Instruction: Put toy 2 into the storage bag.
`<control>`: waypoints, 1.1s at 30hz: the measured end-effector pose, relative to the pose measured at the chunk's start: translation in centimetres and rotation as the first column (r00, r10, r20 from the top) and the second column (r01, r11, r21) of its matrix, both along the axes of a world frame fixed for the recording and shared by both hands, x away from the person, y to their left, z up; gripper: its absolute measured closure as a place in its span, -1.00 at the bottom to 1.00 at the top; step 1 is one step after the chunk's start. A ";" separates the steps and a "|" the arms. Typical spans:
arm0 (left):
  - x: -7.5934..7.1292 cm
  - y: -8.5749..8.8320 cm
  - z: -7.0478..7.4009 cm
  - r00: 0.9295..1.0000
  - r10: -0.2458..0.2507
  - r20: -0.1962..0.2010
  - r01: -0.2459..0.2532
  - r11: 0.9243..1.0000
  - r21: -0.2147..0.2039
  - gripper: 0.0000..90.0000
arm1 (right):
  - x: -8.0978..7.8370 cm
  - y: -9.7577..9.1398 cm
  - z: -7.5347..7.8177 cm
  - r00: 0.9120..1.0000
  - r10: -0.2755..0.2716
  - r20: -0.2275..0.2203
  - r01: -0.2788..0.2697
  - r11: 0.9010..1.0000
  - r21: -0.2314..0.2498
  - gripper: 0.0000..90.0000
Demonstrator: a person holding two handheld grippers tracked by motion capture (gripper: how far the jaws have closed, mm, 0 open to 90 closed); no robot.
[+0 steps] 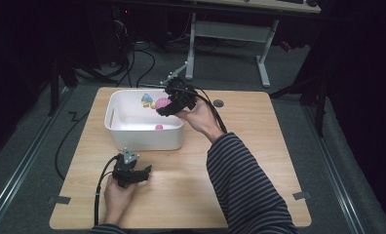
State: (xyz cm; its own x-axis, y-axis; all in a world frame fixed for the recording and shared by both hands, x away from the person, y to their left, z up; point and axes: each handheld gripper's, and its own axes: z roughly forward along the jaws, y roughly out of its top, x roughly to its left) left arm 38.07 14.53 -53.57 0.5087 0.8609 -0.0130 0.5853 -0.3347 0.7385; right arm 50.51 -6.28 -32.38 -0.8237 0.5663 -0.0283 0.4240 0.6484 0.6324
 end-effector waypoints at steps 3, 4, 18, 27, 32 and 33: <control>0.0 0.0 0.0 1.000 0.001 0.001 -0.001 1.000 -0.001 -0.43 | 0.3 0.3 -0.4 1.000 0.002 -0.012 -0.002 1.000 -0.001 -0.23; 0.0 0.0 0.0 1.000 0.001 0.001 -0.001 1.000 -0.001 -0.43 | 0.3 0.4 -0.5 1.000 0.000 -0.019 0.000 1.000 0.000 -0.23; 0.0 0.0 0.0 1.000 0.000 0.002 0.000 1.000 -0.002 -0.43 | 0.4 1.5 -2.4 0.996 0.038 -0.075 -0.041 0.998 -0.041 -0.24; 0.0 0.0 0.0 1.000 0.000 0.001 0.000 1.000 -0.002 -0.43 | -0.2 1.4 -2.9 0.994 0.060 -0.096 -0.065 0.997 -0.050 -0.25; 0.0 0.0 0.0 1.000 0.001 0.002 -0.001 1.000 -0.002 -0.43 | -0.3 1.5 -3.3 0.992 0.065 -0.105 -0.071 0.996 -0.054 -0.25; 0.0 0.0 0.0 1.000 0.001 0.002 -0.001 1.000 -0.002 -0.43 | -0.3 1.5 -3.3 0.992 0.067 -0.102 -0.073 0.996 -0.051 -0.26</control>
State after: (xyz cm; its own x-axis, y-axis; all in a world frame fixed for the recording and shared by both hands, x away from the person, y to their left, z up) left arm 38.10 14.52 -53.58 0.5081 0.8612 -0.0140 0.5844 -0.3327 0.7401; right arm 50.23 -4.80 -35.72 -0.8615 0.5071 0.0272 0.4359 0.7110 0.5518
